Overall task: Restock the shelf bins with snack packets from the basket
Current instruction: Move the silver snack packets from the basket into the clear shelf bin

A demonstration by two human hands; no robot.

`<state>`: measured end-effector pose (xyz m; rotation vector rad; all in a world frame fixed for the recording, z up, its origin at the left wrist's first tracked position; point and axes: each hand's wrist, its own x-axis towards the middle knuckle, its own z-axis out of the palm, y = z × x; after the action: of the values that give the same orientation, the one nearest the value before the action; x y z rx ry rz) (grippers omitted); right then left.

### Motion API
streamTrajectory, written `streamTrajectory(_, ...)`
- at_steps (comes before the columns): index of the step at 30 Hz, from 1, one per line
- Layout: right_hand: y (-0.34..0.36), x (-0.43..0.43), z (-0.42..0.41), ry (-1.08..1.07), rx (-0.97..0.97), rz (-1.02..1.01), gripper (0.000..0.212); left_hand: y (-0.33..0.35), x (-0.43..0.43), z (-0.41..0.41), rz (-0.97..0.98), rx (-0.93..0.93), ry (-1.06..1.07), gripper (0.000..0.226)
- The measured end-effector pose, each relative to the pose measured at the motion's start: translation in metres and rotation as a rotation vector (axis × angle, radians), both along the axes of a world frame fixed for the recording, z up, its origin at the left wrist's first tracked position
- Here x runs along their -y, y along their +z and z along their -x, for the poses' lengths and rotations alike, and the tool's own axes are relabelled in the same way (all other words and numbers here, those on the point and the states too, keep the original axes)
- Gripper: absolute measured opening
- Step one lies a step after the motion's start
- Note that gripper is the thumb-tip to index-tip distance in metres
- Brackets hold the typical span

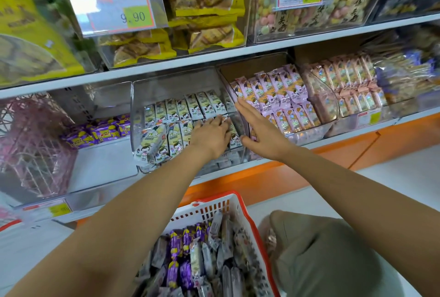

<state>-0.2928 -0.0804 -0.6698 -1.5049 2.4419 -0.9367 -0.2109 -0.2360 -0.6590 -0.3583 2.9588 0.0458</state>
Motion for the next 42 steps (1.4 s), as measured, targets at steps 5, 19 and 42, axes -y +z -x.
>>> streamTrajectory(5, -0.003, 0.0, 0.003, -0.01, -0.027, -0.023, 0.08, 0.003, 0.001, -0.005, -0.019, 0.004, -0.015, 0.053)
streamTrajectory(19, 0.014, 0.044, -0.048, 0.005, -0.309, -0.014, 0.062, 0.036, 0.042, -0.102, 0.276, -0.351, 0.406, 0.046)
streamTrajectory(42, 0.029, 0.083, -0.037, -0.449, 0.604, 0.223, 0.038, 0.022, 0.037, -0.095, -0.098, -0.398, 0.091, 0.051)
